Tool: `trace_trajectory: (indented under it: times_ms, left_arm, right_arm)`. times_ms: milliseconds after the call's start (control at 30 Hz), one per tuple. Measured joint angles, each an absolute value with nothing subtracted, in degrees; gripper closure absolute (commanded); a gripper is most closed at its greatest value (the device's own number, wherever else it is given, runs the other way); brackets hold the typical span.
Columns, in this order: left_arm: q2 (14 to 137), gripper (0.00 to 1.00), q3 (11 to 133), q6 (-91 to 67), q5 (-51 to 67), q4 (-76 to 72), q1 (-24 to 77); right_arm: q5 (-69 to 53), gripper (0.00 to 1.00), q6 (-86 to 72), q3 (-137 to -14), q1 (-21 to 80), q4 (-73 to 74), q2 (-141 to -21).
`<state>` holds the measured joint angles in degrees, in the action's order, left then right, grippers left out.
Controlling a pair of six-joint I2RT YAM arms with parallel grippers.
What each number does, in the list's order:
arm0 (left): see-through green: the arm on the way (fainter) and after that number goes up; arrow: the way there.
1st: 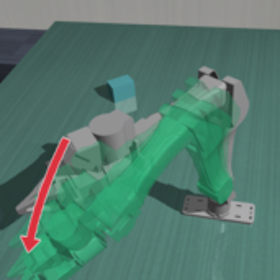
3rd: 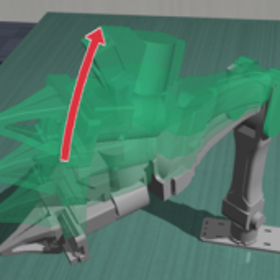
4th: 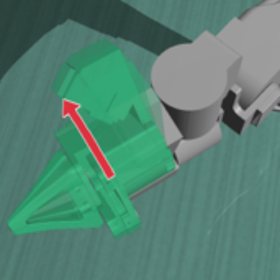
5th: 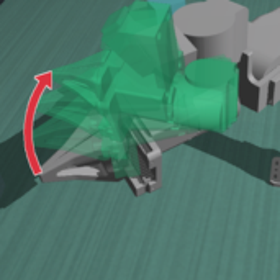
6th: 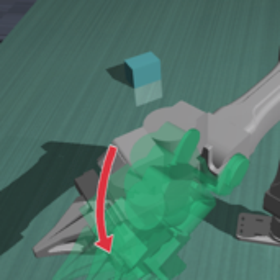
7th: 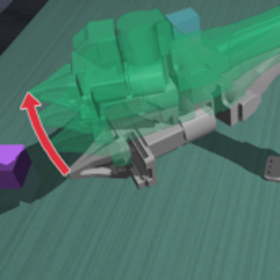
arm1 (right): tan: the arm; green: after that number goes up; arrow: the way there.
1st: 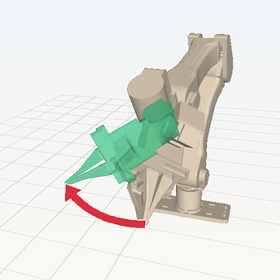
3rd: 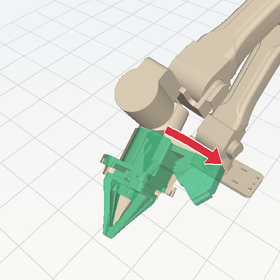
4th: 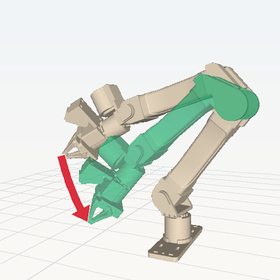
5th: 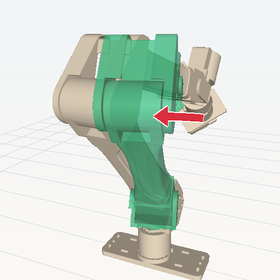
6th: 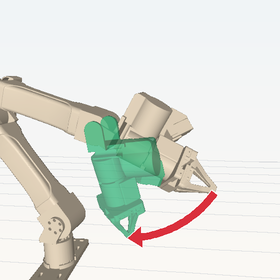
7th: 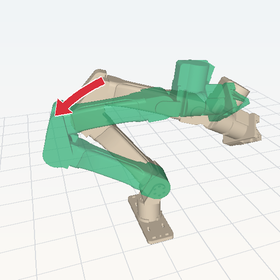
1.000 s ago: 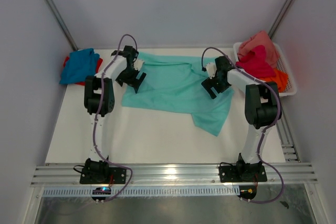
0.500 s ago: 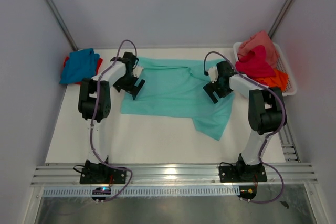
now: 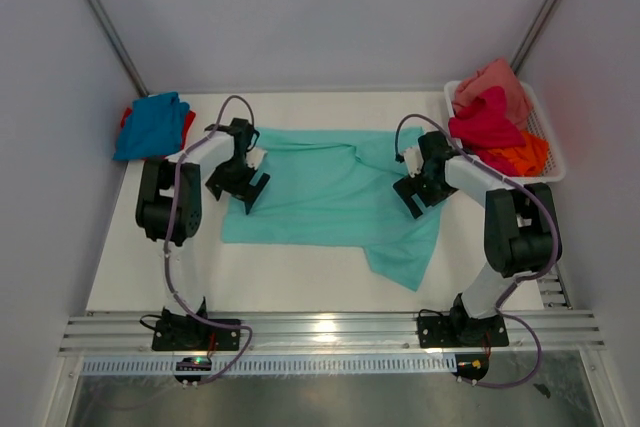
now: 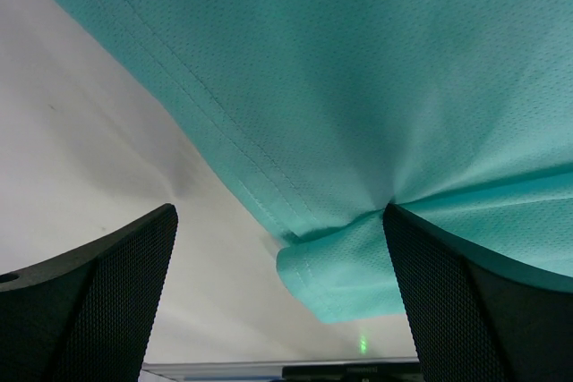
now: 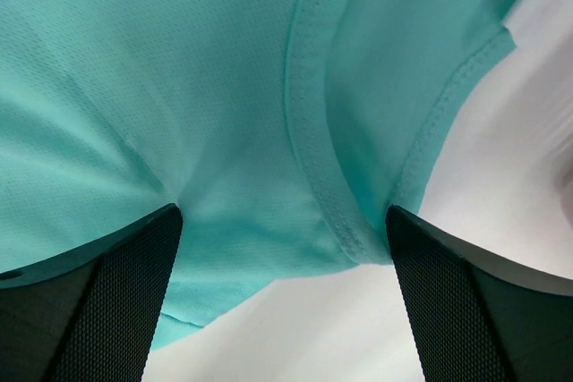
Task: Fold and stack the t-shirts
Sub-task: Flatten the tshirt out
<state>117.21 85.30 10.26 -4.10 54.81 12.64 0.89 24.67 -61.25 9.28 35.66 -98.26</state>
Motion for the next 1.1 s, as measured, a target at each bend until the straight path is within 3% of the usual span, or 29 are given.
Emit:
trace_trajectory:
  times_ms: [300,567,900,1100]
  left_arm:
    - [108.6,0.01,74.6,9.0,-4.1,56.6,13.2]
    - [106.3,0.01,74.0,9.0,-4.0,57.1,13.5]
    - [113.9,0.01,99.9,9.5,-3.4,58.1,13.5]
    - [123.8,0.01,116.5,9.4,-3.4,57.7,13.5]
  right_arm:
    - [-1.0,0.01,23.7,-55.8,10.9,37.7,-92.1]
    - [-2.1,0.01,23.2,-53.2,12.4,39.0,-90.2]
    - [-0.9,0.0,27.1,-71.4,12.4,35.9,-94.3]
    - [2.5,0.01,26.8,-89.0,12.4,35.0,-106.9]
